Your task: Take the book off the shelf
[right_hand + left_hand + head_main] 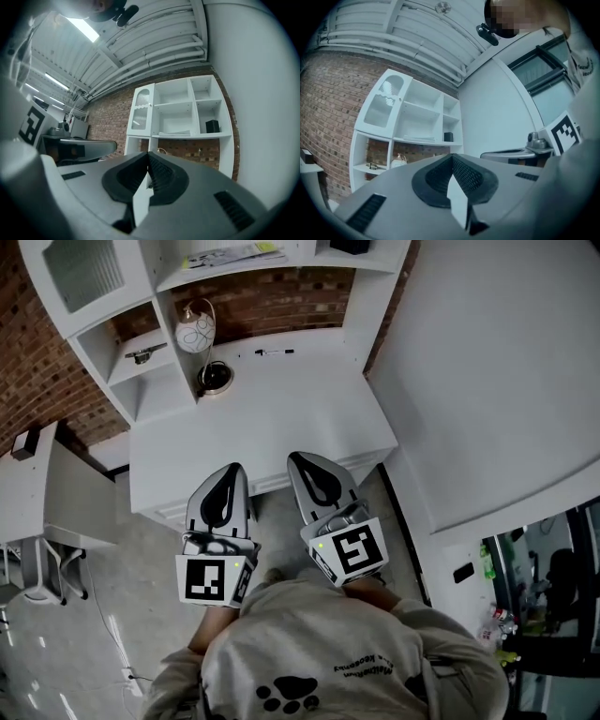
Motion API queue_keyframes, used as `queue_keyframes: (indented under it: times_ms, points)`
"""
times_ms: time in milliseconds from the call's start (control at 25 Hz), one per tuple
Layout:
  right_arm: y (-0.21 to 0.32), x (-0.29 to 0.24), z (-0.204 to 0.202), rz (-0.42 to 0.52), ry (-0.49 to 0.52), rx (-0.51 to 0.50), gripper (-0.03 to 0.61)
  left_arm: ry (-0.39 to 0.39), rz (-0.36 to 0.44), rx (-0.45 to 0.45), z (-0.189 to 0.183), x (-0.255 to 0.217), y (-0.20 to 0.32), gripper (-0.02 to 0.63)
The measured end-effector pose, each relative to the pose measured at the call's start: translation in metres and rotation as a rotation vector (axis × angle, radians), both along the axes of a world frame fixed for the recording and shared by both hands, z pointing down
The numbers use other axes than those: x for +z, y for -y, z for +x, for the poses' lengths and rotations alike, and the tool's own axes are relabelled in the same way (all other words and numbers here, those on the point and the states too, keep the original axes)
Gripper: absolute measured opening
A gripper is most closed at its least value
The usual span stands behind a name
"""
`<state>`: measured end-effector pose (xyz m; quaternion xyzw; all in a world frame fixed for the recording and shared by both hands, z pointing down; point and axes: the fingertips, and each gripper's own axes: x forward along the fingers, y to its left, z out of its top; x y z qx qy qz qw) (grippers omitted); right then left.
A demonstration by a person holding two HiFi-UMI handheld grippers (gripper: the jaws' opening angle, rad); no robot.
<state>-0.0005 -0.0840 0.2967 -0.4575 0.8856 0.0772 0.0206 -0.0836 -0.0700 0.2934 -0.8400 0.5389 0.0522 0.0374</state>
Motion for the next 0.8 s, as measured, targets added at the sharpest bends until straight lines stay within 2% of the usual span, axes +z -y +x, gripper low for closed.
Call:
queue_keyframes:
  times_ms: [160, 360, 800]
  points:
    - [0.016, 0.006, -0.006, -0.012, -0.009, 0.022, 0.015, 0.0, -0.028, 0.021, -0.008, 0.007, 0.023, 0.008]
    - [0.052, 0.003, -0.012, -0.023, 0.013, 0.026, 0.015, 0.003, -0.003, 0.04, -0.013, 0.003, 0.052, 0.008]
    - [0.156, -0.005, -0.032, 0.013, -0.004, -0.038, 0.015, -0.002, 0.003, -0.001, -0.028, -0.001, 0.148, 0.008]
